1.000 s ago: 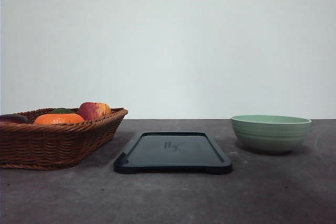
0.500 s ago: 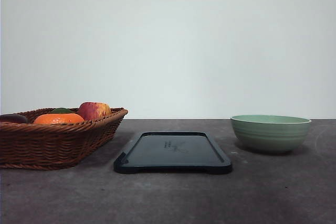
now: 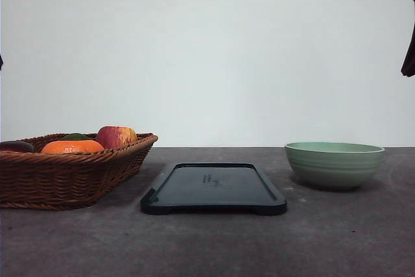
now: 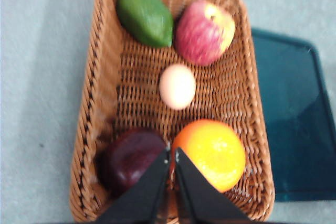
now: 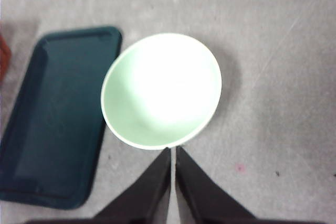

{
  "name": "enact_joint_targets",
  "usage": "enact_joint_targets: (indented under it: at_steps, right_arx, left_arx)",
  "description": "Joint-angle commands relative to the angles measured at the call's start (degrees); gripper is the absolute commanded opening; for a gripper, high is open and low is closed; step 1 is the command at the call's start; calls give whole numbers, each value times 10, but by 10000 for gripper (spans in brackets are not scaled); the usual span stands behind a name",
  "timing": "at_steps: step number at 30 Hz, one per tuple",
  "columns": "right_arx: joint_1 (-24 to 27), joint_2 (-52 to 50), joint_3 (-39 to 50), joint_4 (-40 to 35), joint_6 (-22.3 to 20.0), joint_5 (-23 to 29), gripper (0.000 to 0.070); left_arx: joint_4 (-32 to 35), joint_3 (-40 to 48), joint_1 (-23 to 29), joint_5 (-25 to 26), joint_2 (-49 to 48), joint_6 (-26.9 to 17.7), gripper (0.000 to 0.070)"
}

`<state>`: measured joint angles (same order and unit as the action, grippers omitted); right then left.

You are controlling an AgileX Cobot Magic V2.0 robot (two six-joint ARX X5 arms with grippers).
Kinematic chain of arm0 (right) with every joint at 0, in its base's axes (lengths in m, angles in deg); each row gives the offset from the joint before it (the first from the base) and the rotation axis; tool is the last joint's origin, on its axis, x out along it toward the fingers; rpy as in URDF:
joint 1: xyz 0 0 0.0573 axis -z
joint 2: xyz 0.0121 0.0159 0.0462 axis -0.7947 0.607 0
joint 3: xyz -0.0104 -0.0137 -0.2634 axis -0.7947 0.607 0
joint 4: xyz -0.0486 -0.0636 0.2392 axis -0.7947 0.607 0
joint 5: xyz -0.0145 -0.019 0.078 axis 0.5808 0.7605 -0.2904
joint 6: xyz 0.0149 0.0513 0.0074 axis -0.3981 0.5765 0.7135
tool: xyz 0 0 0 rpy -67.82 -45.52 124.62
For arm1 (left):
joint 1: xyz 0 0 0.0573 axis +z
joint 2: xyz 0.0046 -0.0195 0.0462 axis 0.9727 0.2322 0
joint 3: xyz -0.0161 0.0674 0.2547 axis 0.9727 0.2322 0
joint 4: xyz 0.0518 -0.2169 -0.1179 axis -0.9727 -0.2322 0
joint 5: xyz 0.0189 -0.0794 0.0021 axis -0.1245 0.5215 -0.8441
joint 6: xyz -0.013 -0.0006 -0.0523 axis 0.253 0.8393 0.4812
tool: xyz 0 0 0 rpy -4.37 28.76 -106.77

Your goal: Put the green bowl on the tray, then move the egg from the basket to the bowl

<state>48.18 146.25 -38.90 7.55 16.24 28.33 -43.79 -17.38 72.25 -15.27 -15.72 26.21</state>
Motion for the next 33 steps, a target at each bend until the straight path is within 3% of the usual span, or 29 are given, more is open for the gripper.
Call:
enact_joint_targets:
  at_steps: [1, 7, 8, 11, 13, 19, 33]
  right_arx:
    - [0, 19, -20, 13, -15, -1, 6]
    - [0, 57, -41, 43, -43, -1, 9]
    - [0, 59, -41, 45, -48, -1, 22]
    - [0, 62, -41, 51, -69, -1, 144]
    - [0, 62, -41, 54, -73, 0, 214]
    - [0, 62, -41, 61, -71, -1, 296]
    - [18, 138, -108, 112, -54, 10, 295]
  left_arx:
    - [1, -16, -2, 3, 11, -8, 0]
    - [-4, -17, -2, 3, 18, -9, 4]
    - [-3, -17, -2, 3, 18, -9, 30]
    - [-3, -17, -2, 8, 18, -10, 222]
    - [-3, -17, -2, 13, 18, -13, 314]
    - [-3, -17, -2, 13, 18, -12, 316]
    - [-3, -17, -2, 13, 18, -12, 315]
